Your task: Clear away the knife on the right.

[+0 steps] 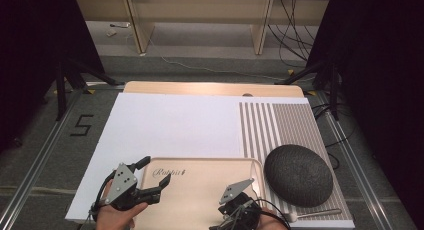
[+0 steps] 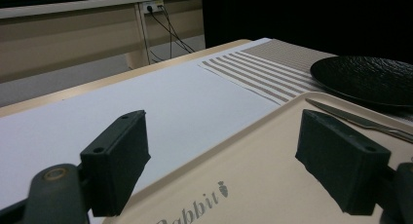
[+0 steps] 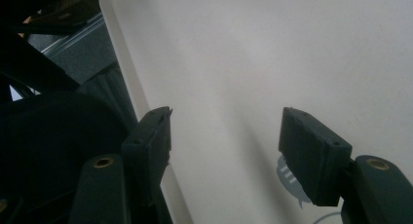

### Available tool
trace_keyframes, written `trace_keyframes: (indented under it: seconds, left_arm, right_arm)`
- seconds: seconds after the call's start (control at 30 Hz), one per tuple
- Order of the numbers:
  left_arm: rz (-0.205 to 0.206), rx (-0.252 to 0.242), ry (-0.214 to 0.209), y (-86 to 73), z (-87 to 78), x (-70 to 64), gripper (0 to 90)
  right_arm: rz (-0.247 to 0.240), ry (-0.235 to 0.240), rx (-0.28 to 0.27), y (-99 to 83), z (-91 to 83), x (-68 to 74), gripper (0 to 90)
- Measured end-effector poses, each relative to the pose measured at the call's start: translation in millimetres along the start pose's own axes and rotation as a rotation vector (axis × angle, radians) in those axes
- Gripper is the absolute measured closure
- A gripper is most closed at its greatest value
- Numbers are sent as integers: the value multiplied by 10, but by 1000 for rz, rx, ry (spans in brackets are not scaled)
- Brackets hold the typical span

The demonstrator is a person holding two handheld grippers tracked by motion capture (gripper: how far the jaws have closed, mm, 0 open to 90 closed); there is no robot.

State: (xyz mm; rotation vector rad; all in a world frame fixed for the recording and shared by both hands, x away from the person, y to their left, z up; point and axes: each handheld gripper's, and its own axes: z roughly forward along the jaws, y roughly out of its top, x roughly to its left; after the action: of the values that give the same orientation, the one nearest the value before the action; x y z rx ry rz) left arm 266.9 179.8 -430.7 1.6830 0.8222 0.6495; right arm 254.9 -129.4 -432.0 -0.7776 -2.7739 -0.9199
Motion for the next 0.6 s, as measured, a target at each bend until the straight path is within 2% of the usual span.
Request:
trace_keyframes:
  seconds: [0.17,0.37,0.53,0.6]
  left_arm:
    - [-2,-2,1,6,-5,4,187]
    - [-3,0,1,10,15,-2,187]
    - [-5,1,1,10,24,2,187]
    - [-5,0,0,11,26,3,187]
  right_arm:
    - [13,-54,-13,-107,-136,-70,372]
    - [101,-154,-51,-397,-449,-299,372]
    - [185,-221,-90,-663,-702,-480,371]
    - [216,-246,-89,-755,-773,-535,369]
